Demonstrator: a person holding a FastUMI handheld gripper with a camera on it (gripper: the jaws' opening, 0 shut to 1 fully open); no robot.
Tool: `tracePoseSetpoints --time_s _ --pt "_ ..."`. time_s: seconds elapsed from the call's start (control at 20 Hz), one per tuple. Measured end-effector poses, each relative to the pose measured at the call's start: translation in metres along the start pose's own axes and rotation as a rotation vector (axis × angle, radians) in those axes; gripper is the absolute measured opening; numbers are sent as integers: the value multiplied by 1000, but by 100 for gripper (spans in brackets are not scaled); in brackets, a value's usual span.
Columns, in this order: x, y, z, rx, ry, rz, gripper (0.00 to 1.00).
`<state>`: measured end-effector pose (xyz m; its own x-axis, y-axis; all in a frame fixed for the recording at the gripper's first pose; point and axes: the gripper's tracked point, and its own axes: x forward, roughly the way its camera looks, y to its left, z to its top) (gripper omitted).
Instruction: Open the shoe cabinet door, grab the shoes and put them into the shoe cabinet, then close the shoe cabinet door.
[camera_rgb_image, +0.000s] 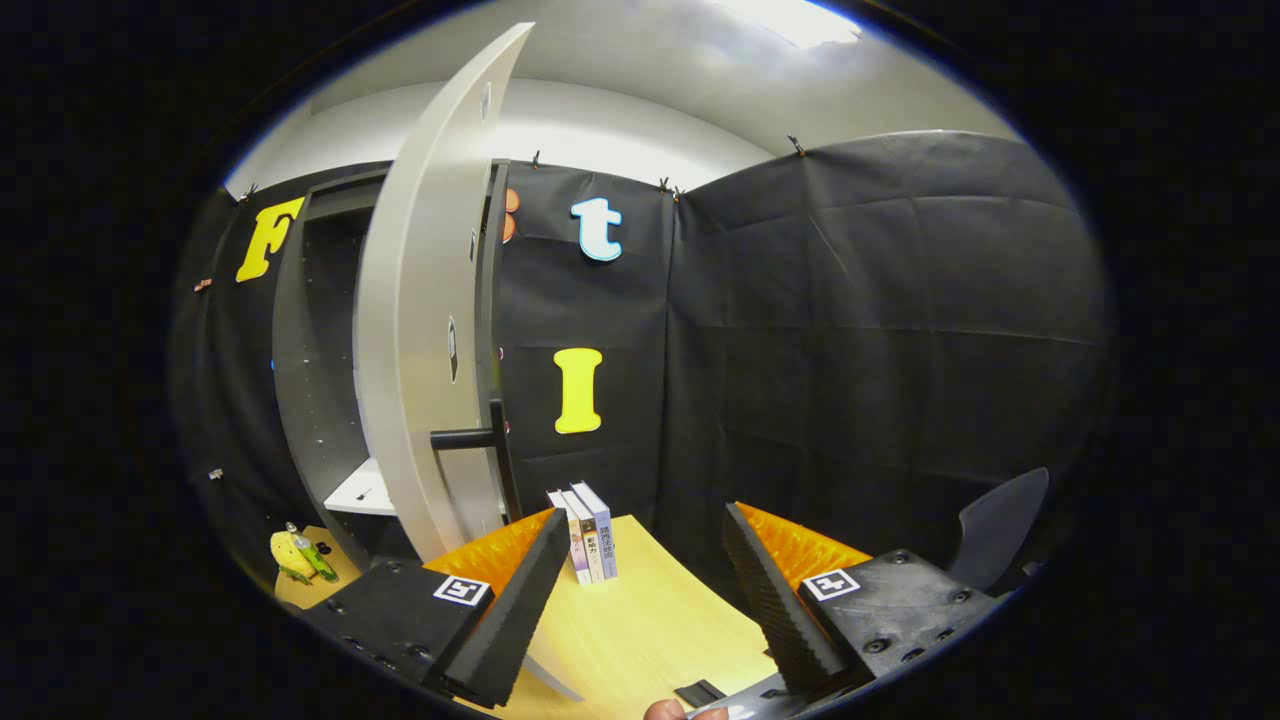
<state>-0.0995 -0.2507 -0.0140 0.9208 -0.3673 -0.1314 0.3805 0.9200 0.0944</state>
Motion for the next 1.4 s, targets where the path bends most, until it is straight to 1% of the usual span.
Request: tracePoseSetpoints --time_s 0.05,0.15,0.4,0.75,1.05,1.4 --pt "3 3 2 4 -1 6 96" --pt "2 8 0 11 5 21 96" --pt "6 21 7 32 20 29 97" --pt "-25 86 -5 31 32 107 97" --pt "-39 156 -12 40 46 218 97" --pt "-40 254 -22 26 54 394 97"
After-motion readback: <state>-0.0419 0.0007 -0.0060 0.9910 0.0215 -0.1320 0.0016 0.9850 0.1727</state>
